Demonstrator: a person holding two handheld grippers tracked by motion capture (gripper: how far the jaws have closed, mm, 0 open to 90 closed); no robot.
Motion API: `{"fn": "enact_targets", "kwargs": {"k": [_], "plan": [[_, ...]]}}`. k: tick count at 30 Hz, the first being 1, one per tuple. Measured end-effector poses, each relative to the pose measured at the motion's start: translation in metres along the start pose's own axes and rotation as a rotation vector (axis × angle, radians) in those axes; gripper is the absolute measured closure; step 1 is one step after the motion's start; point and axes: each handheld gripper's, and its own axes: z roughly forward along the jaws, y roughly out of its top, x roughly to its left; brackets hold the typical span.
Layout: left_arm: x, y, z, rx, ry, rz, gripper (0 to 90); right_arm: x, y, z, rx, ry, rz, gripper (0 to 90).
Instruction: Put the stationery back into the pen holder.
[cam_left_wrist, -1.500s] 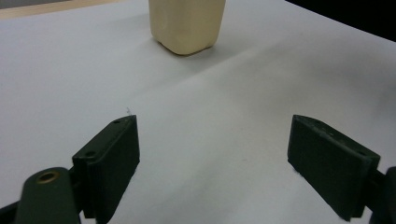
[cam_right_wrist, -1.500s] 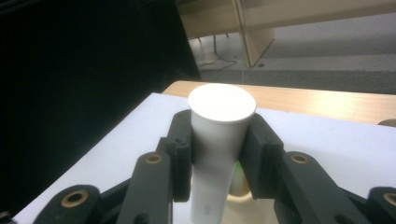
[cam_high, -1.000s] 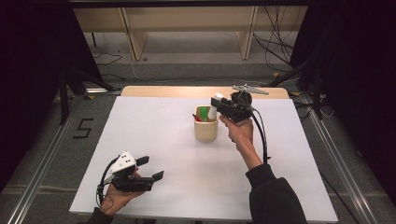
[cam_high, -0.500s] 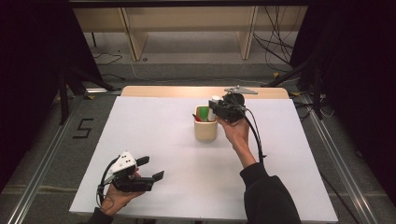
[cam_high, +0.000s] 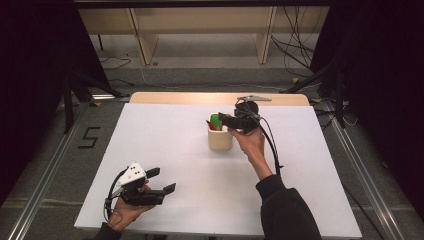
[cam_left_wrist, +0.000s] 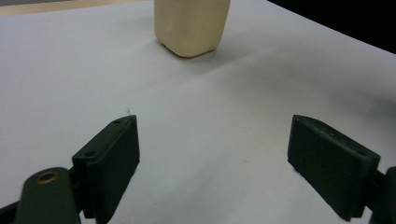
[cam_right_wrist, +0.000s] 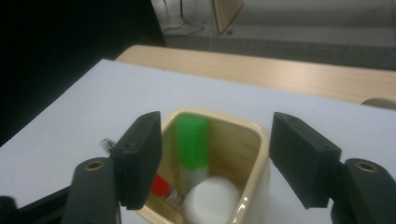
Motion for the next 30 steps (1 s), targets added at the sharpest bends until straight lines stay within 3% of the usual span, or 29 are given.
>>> {"fn": "enact_targets", "kwargs": {"k": [3, 7, 11, 17, 27, 30], "plan": [[0.0, 0.0, 0.001, 0.004, 0.001, 0.002, 16.3, -0.002, 0.004, -0.012, -0.033, 0.012, 0.006, 31.4], [0.0, 0.0, 0.001, 0.004, 0.001, 0.001, 16.4, -0.004, 0.005, -0.027, -0.034, 0.035, -0.01, 29.3], [0.001, -0.001, 0.001, 0.007, -0.001, -0.007, 16.4, -0.005, -0.001, -0.039, -0.03, 0.032, -0.064, 28.2], [0.001, -0.001, 0.001, 0.008, 0.003, -0.005, 16.3, -0.01, -0.012, -0.055, -0.033, 0.061, -0.064, 27.4], [0.001, -0.001, 0.001, 0.009, -0.002, -0.006, 16.3, -0.002, -0.025, -0.078, -0.038, 0.089, -0.132, 26.9], [0.001, -0.001, 0.001, 0.006, -0.005, -0.01, 16.3, -0.002, -0.028, -0.082, -0.04, 0.1, -0.131, 26.7]]}}
